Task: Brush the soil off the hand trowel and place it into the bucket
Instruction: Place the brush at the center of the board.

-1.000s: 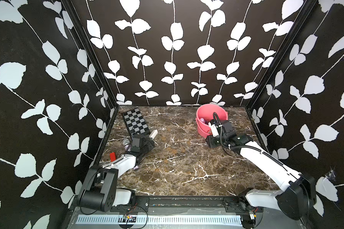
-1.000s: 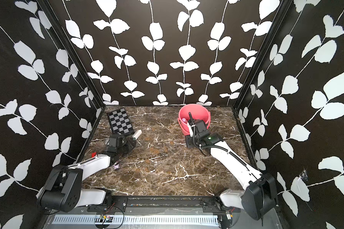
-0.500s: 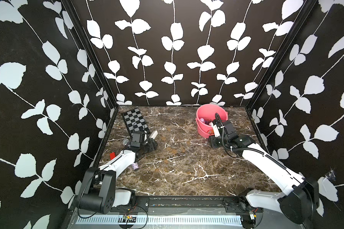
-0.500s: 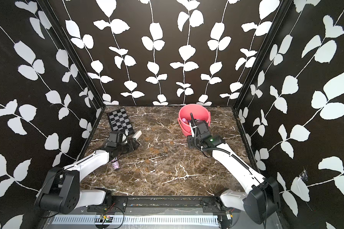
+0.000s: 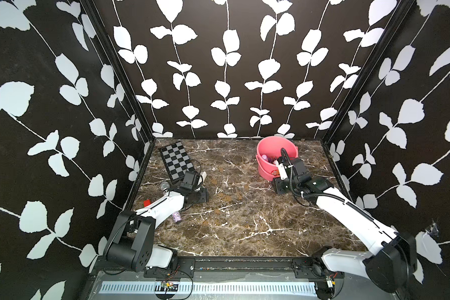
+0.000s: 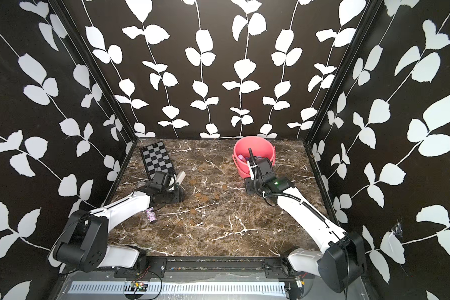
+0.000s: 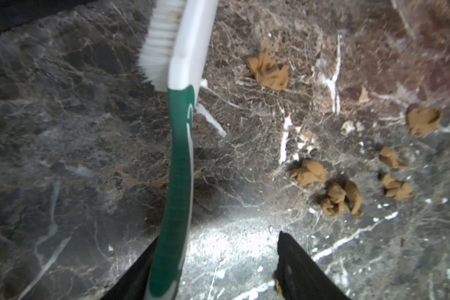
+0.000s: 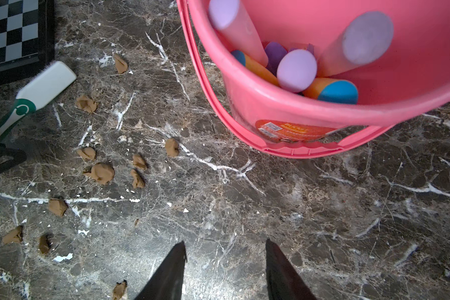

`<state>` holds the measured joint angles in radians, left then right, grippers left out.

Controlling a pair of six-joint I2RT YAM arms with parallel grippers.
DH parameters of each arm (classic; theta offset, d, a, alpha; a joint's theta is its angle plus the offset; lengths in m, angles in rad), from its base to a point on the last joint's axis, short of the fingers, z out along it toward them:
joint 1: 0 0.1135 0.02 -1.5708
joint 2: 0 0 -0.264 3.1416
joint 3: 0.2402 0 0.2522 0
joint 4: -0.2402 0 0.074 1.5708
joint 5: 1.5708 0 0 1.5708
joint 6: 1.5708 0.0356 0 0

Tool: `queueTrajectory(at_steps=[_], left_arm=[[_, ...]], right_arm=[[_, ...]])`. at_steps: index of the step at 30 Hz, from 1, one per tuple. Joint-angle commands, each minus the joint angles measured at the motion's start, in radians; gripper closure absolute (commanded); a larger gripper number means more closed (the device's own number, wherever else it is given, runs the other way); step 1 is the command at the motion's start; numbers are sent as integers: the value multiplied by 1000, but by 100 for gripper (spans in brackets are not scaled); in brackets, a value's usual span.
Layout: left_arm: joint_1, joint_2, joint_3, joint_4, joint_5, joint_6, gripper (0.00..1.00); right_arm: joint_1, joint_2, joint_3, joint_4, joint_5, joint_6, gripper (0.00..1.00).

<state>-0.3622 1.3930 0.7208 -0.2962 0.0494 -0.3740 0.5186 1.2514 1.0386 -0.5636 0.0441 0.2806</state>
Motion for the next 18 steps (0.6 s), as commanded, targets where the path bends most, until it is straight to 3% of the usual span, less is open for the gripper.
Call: queueTrajectory(at_steps=[1,5,9,13,18], left_arm=[[-27,-1,37,-106,-124,60,32],[-66,23,69,-157,-213,89,31],[-72,-17,64,-140,-231,72,31],[-72,-167,19,-55,-226,39,31],[-70,-388,-31,25,-363,109,31]], right_arm=[[6,11,-10,28,-4,6,51],[7,18,-3,27,-7,2,51],[6,19,0,22,4,-3,51],[6,-17,-14,18,71,-22,50],[5,-102,-69,53,237,-50,42]])
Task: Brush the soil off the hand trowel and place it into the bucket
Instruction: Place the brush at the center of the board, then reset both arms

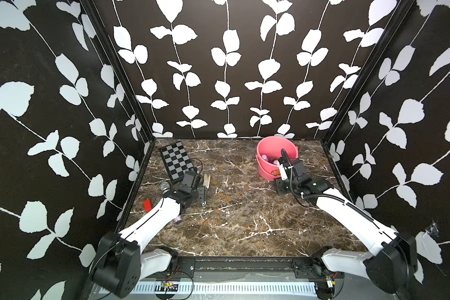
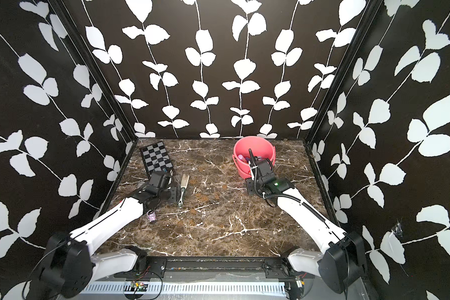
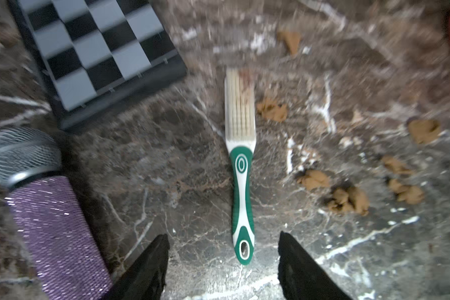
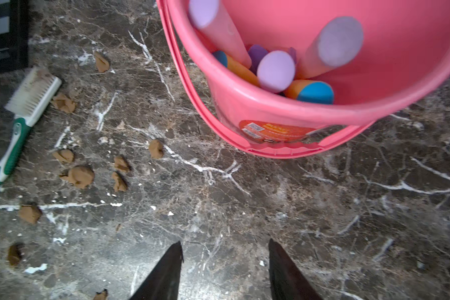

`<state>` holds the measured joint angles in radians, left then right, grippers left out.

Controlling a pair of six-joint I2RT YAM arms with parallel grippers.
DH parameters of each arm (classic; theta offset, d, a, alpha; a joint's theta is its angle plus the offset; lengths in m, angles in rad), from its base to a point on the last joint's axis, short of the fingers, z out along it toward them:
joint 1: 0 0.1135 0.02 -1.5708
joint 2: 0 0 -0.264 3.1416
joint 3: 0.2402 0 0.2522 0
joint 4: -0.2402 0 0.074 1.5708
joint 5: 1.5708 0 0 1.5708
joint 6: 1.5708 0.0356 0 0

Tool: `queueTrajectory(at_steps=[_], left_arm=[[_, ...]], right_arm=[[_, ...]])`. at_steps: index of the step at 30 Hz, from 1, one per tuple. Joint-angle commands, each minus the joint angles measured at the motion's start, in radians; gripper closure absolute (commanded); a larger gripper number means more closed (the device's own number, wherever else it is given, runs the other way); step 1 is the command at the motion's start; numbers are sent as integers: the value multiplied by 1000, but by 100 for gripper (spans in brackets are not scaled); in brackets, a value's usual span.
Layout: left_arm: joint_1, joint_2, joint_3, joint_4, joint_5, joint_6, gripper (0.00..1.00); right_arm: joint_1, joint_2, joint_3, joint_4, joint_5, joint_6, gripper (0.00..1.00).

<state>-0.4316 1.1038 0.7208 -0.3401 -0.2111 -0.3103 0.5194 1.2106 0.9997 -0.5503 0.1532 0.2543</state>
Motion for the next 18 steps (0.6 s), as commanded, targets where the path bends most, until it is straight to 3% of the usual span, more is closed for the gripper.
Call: queueTrajectory(at_steps=[1,5,10,18], left_arm=[[-1,-134,-41,81,-135,67,31],[-1,-270,-97,168,-274,158,30],[5,-349,-197,343,-411,263,20],[112,-219,-288,545,-490,365,11]], right_arm=[[4,-80,-50,54,172,-22,39],[-1,-188,-161,155,344,-25,28],[-20,-284,-301,309,504,-76,2],[-76,-259,-427,500,691,-99,1]])
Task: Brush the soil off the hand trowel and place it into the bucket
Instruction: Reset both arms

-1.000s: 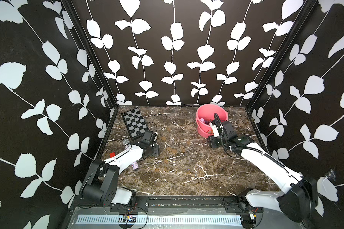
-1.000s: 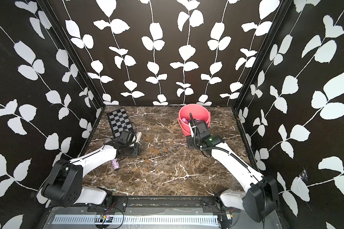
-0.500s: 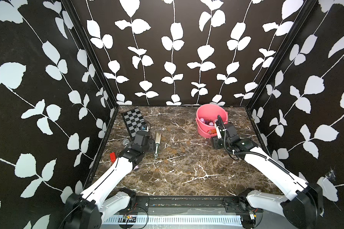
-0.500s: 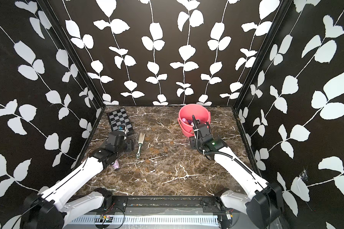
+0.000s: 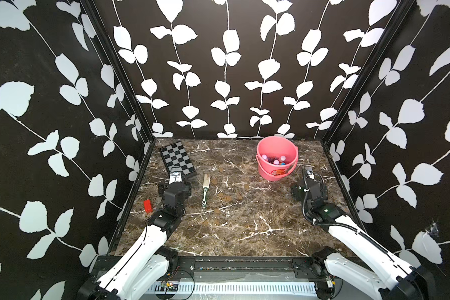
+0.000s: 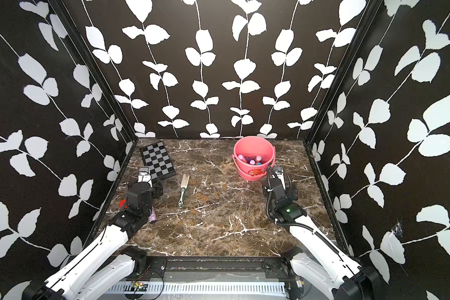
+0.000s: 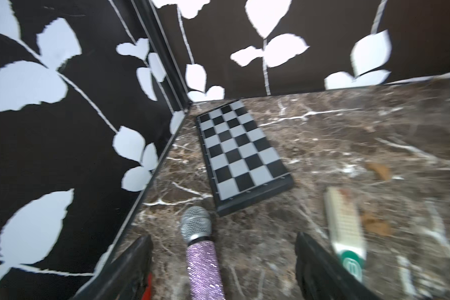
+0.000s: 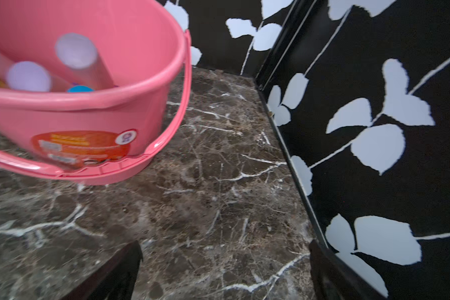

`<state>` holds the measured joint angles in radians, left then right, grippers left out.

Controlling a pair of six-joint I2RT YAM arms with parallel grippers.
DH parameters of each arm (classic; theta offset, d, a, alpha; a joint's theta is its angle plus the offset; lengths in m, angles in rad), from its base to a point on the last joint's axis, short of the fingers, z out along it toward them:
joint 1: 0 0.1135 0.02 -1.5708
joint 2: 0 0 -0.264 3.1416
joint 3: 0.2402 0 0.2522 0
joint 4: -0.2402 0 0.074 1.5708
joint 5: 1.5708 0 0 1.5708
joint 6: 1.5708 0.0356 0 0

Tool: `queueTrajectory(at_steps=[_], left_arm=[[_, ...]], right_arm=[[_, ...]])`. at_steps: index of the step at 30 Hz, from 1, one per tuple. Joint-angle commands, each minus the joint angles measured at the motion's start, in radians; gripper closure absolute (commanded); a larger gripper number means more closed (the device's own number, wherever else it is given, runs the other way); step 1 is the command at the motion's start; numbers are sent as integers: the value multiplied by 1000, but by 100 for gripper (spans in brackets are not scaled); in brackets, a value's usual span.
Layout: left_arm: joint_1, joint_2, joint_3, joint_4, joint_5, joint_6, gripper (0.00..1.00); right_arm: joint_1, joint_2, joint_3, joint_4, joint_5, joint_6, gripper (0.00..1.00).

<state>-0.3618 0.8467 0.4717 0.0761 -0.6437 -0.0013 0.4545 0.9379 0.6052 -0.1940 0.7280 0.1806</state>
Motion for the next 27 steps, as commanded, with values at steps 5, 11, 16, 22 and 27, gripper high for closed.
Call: queueTrajectory(at_steps=[5,11,16,22,27], left_arm=[[121,198,-111,327,10,149,5],[196,434,-92,486,102,186,1],[294,499,-88,619,289,129,1],[343,508,-56,557,465,142,1],[348,474,-105,614,498,122,1]], right_arm=[[-56,116,-144,380,121,-152,1],[-127,301,-221,637,-20,-228,0],[-173,359,-227,775,-209,-300,0],[-243,427,-222,920,-404,-288,0],[-293,530,-235,1074,-467,-302,0]])
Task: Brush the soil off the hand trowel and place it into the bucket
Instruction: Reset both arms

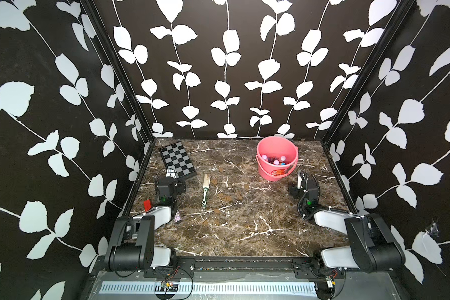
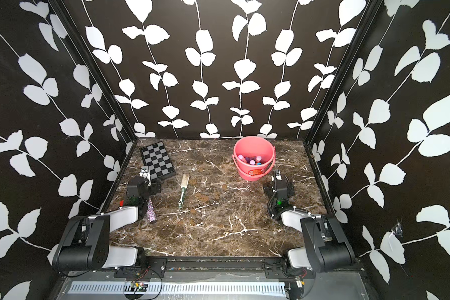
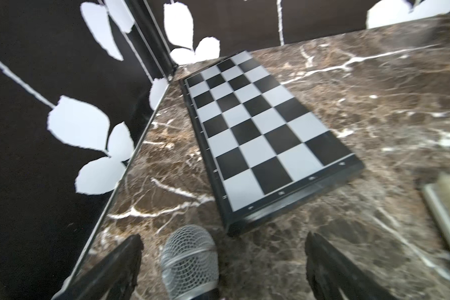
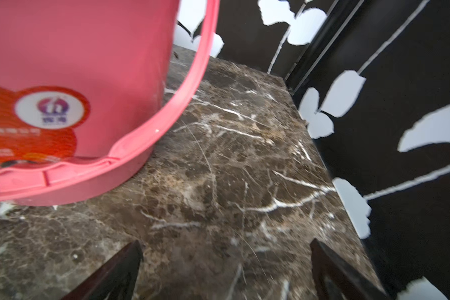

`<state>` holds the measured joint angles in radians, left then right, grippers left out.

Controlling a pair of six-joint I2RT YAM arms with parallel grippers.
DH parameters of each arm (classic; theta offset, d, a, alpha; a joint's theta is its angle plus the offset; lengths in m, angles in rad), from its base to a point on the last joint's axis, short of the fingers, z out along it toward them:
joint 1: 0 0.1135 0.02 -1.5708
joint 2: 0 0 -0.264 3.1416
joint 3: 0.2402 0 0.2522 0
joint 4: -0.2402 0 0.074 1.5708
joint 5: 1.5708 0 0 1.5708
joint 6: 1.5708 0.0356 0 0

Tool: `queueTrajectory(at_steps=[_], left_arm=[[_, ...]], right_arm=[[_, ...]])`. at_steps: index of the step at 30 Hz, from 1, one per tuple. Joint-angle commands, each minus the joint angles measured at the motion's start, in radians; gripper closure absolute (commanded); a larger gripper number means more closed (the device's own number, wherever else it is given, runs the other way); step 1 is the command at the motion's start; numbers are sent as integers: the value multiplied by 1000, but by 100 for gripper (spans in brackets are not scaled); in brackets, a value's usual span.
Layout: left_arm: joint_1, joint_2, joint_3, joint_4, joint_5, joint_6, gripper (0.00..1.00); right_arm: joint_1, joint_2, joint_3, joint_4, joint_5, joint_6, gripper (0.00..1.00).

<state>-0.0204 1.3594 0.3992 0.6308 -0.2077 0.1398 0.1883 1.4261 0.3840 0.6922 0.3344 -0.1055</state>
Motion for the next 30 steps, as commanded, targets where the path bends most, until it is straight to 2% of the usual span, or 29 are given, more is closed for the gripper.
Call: queueTrajectory(at_steps=[1,3,6,8,9,11,13,14,17,19,30], left_arm=[[9,-43,-49,91,88,-38,1],[14,-1,-96,258,119,-94,1],[13,122,-71,333,176,-69,1],[13,217,-75,455,195,-64,1],[13,221,-64,444,208,-60,1],[12,182,10,222,209,-53,1],[-1,211,6,282,210,-32,1],[-2,191,15,229,210,-35,1],[-10,204,8,265,197,-25,1],[-13,187,17,220,201,-23,1],[-18,195,22,222,203,-19,1]], right_arm=[[-40,36,-15,173,-75,8,0],[-89,51,-18,182,-171,34,0],[-121,116,-24,266,-202,62,0],[-127,89,-3,171,-225,63,1],[-131,104,-2,194,-213,71,1],[-141,99,20,145,-199,93,1],[-150,104,21,153,-207,98,1],[-150,102,19,151,-207,98,1],[-150,100,20,148,-207,98,1],[-150,99,20,146,-210,98,1],[-150,100,21,144,-210,98,1]])
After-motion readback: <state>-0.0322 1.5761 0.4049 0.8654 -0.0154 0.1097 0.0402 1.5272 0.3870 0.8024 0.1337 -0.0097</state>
